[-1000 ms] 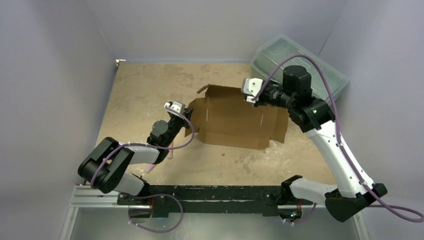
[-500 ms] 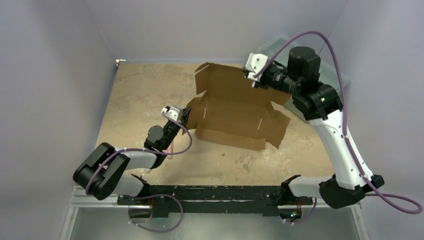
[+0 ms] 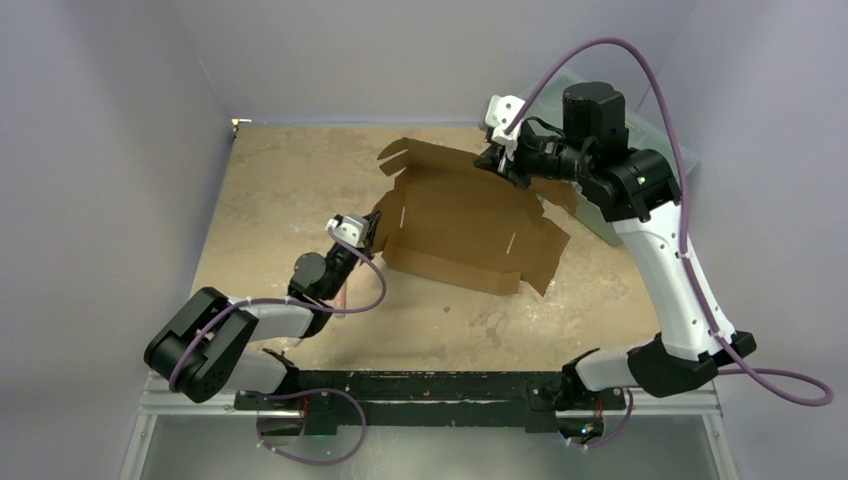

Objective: Fold the paper box
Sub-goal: Fold the paper box at the center of the board.

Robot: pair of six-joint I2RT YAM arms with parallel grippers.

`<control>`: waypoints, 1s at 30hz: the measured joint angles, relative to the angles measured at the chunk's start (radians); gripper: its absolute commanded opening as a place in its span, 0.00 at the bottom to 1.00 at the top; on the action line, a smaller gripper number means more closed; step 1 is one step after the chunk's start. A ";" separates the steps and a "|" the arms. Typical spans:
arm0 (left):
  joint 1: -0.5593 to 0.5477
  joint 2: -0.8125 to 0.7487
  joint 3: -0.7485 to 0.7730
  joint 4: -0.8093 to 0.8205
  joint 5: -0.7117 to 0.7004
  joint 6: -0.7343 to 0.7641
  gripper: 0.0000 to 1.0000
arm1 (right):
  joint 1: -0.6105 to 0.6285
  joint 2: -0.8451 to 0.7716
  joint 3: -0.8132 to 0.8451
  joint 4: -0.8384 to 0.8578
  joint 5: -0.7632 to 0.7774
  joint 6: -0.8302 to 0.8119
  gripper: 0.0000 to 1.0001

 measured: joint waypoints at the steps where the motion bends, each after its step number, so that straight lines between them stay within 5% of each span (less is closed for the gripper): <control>1: 0.000 0.004 0.000 0.002 -0.002 0.003 0.00 | 0.000 0.004 0.000 -0.006 -0.011 0.013 0.00; 28: 0.000 0.041 -0.043 0.159 -0.035 0.086 0.00 | -0.007 -0.066 -0.008 -0.042 -0.071 0.133 0.00; 30: 0.000 0.041 -0.052 0.173 -0.030 0.095 0.00 | -0.008 -0.074 -0.011 -0.039 -0.059 0.134 0.09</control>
